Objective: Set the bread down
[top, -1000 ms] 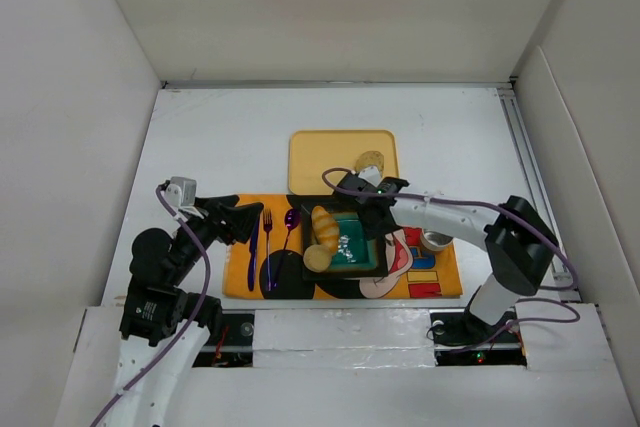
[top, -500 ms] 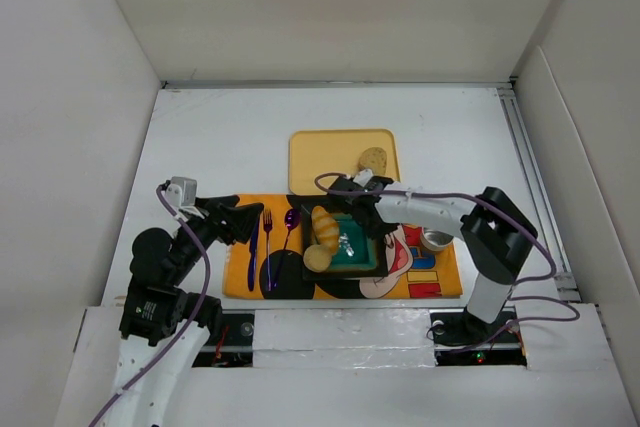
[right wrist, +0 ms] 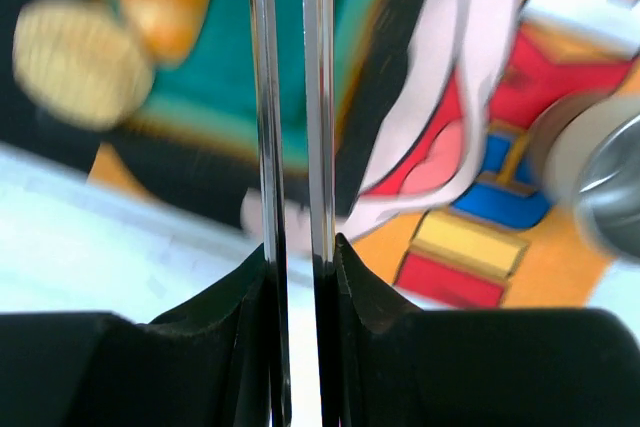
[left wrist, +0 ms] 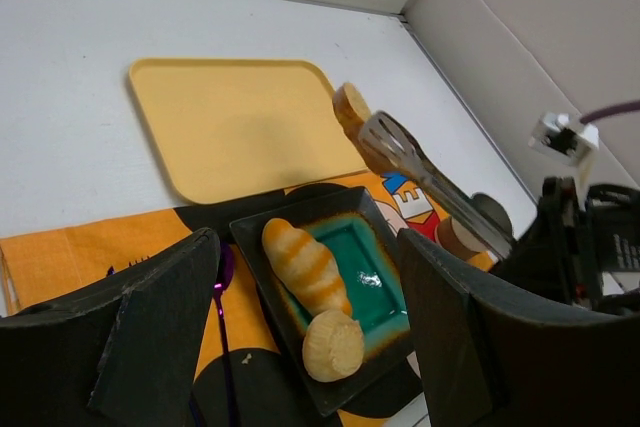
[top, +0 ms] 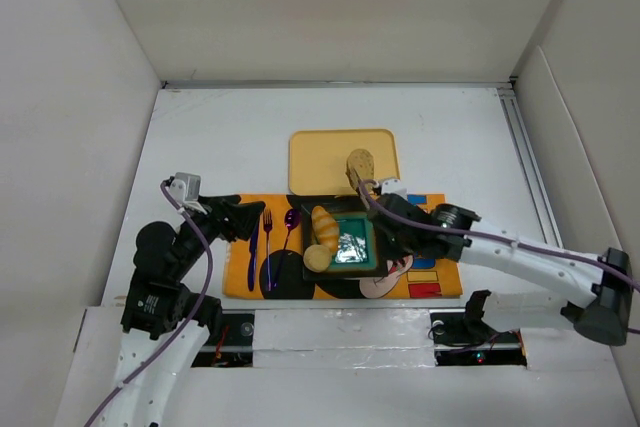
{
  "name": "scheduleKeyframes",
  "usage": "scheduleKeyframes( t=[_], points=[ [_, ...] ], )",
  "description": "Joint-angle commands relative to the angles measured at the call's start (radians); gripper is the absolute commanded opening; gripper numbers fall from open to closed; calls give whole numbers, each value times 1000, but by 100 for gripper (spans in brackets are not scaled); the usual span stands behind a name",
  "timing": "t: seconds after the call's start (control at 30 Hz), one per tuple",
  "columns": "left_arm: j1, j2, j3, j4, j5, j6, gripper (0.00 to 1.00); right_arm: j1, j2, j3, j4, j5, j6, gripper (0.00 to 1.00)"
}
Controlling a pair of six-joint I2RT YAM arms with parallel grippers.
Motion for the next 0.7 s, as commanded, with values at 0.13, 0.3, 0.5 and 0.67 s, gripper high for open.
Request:
scheduleKeyframes(
  t=[0.13,0.3,0.5,0.67],
  points=[
    [2,22,31,39,0,-3,67,156,-282,-170,-45,-210,240,4],
    [2,39,31,43,14,-1,67,207,-432,-242,-53,-286,330,5],
    [2,39,29,40,11,-3,66,216,-350,-274,-13,-284,296,6],
    [2,42,29,42,9,-3,66,216,-256,-266,32,-289,255,9]
  ],
)
